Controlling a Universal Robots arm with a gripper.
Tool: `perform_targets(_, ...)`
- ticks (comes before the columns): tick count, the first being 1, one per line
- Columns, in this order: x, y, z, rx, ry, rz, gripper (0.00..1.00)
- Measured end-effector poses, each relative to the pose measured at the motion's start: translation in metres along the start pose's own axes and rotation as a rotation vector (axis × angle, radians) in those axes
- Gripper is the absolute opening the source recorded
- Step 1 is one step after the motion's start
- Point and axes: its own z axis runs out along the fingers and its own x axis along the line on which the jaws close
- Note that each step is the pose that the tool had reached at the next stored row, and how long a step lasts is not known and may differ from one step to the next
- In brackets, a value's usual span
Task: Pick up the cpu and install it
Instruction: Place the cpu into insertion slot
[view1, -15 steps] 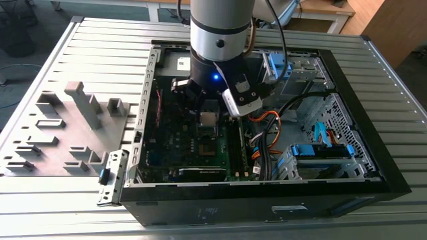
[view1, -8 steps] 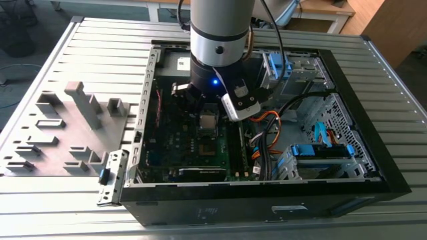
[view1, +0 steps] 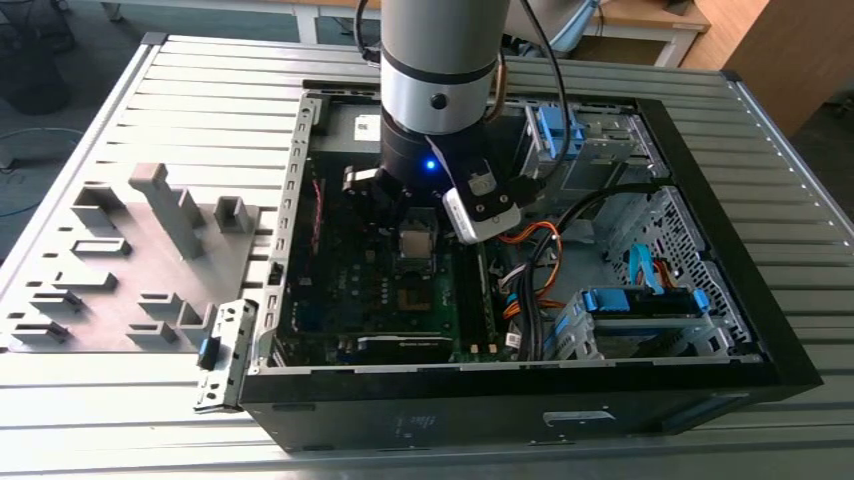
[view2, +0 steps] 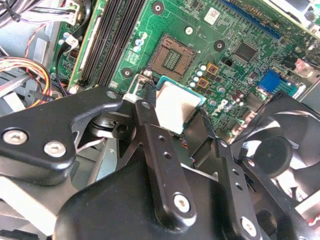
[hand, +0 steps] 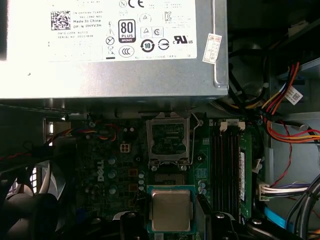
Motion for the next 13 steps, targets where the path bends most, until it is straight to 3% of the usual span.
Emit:
perform_targets(6, 0.0000, 0.0000, 0.0021, -0.0002, -0.0001, 0.000, 0.47)
perform_targets(13, -0.0001, -0.0022, 0.0133, 0.0000, 0.0000, 0.000, 0.47)
